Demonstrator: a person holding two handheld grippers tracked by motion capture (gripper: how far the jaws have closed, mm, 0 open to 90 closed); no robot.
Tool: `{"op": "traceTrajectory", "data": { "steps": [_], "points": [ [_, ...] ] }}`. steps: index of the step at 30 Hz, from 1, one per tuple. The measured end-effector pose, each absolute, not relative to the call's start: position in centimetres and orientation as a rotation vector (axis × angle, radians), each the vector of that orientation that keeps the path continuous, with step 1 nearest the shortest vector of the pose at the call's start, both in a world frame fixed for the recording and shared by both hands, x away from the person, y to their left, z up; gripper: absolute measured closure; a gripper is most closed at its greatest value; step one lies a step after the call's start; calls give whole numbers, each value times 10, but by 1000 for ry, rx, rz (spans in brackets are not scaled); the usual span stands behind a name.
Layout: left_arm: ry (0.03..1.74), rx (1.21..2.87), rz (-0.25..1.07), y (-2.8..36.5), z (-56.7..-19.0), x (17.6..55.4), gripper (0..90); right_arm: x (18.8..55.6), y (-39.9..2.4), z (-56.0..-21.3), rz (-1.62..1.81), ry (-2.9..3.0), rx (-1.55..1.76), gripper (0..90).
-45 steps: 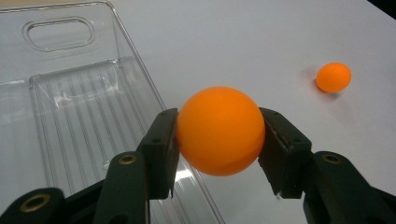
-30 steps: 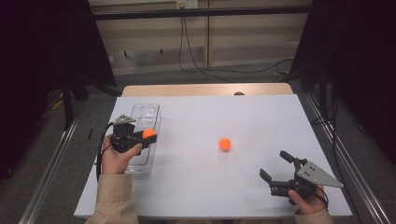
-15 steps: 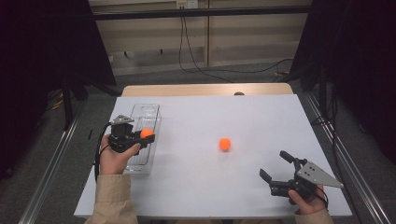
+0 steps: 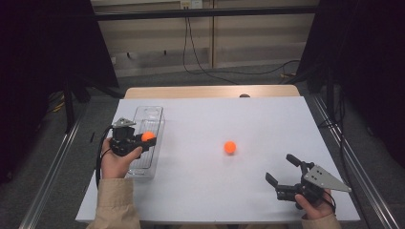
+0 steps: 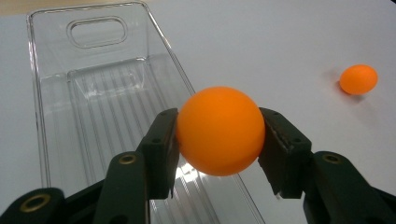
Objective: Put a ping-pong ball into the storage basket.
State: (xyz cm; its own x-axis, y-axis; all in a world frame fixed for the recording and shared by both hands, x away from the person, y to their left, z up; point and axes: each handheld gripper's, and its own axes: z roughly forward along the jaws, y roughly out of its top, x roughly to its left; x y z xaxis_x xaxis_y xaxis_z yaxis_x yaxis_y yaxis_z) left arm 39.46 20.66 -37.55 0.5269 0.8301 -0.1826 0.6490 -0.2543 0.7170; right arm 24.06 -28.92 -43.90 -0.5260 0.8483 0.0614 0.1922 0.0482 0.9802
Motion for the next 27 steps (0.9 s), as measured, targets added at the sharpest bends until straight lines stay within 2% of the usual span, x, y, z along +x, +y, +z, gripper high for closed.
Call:
{"op": "traceTrajectory", "data": {
  "steps": [27],
  "points": [
    [1251, 1992, 321, 214, -383, 397, 508, 241, -289, -439, 1517, 1773, 1043, 25]
  ]
}}
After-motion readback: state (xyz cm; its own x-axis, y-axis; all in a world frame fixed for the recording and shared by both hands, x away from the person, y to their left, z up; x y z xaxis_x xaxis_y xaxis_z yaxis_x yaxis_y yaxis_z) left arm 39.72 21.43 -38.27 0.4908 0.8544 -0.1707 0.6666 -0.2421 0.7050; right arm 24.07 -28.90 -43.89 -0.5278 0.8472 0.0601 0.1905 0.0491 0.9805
